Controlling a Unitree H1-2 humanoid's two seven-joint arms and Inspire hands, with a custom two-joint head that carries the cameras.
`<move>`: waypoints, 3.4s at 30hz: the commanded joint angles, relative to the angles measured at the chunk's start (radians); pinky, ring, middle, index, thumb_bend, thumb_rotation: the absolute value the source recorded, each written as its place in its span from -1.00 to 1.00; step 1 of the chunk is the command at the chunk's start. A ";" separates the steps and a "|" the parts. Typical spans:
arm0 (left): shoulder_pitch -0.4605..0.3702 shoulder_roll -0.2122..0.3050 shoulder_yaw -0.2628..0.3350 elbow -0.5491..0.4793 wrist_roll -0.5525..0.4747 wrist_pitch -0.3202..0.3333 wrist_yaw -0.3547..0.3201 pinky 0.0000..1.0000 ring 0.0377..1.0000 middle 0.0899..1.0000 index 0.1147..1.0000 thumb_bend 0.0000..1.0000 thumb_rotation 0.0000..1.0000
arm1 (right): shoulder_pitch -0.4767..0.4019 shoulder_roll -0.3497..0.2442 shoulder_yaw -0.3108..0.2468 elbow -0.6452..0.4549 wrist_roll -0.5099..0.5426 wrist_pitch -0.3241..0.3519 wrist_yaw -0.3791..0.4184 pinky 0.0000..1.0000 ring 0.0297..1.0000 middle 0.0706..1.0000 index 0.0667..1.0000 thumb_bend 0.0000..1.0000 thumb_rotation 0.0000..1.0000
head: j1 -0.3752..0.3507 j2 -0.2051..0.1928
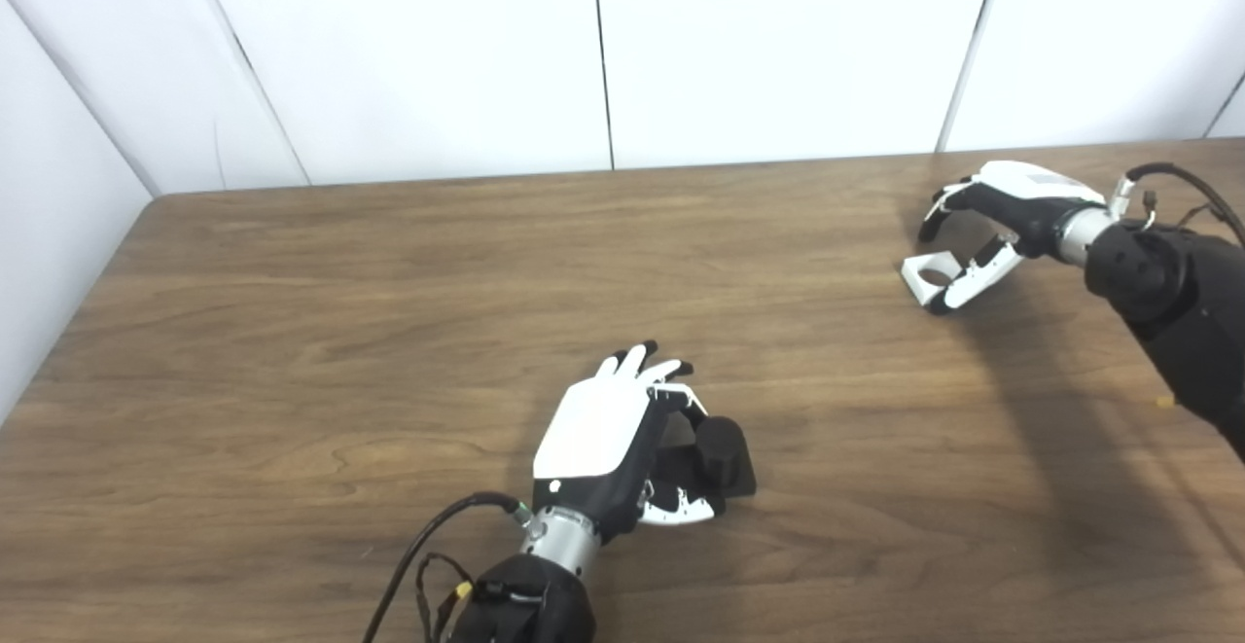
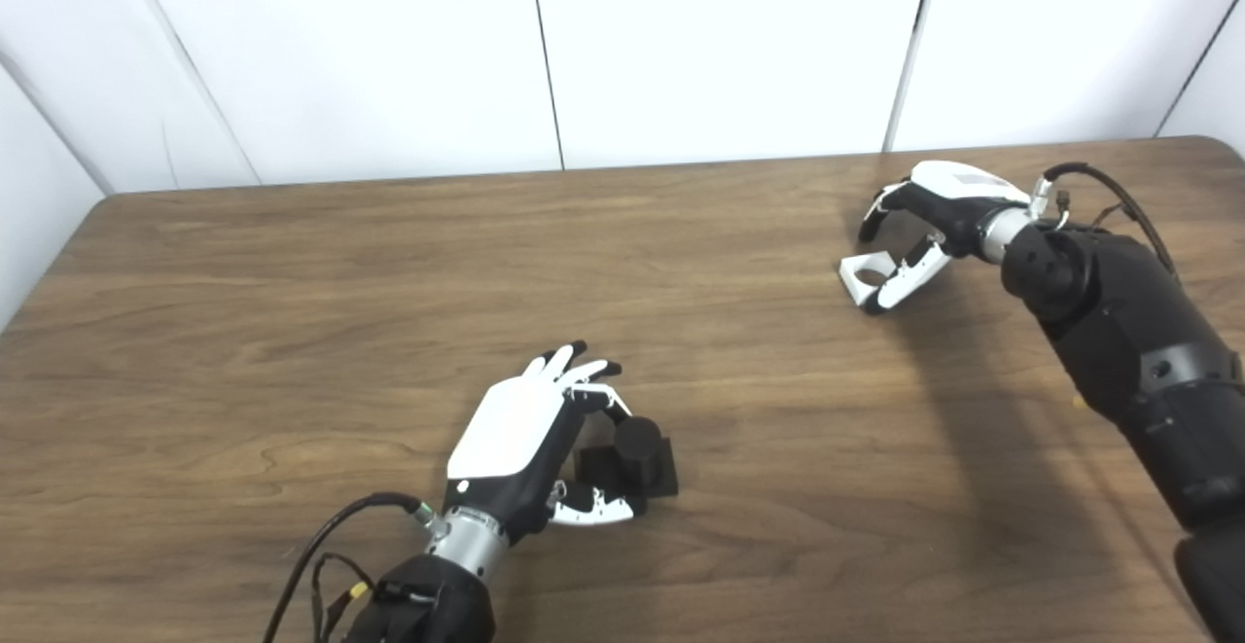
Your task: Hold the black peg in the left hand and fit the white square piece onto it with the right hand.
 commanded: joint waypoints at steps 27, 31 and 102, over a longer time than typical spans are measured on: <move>-0.002 -0.014 -0.001 0.026 0.004 -0.008 0.000 0.99 0.98 0.75 -0.16 0.05 -0.88 | -0.111 -0.022 0.061 0.047 -0.031 -0.042 0.099 0.78 0.88 0.72 0.11 0.64 -0.54 | 0.008 0.006; -0.001 -0.014 0.001 0.027 0.000 -0.009 0.000 1.00 0.99 0.75 -0.16 0.05 -0.88 | -0.113 -0.017 0.054 0.061 -0.020 -0.045 0.098 0.76 0.86 0.70 -0.08 0.08 -0.69 | 0.006 0.001; -0.002 0.054 0.058 0.011 -0.029 -0.053 -0.037 0.98 0.99 0.75 -0.16 0.05 -0.88 | 0.218 -0.014 -0.158 -0.965 0.073 0.154 0.233 0.85 0.94 0.71 -0.10 0.05 -0.70 | -0.041 -0.024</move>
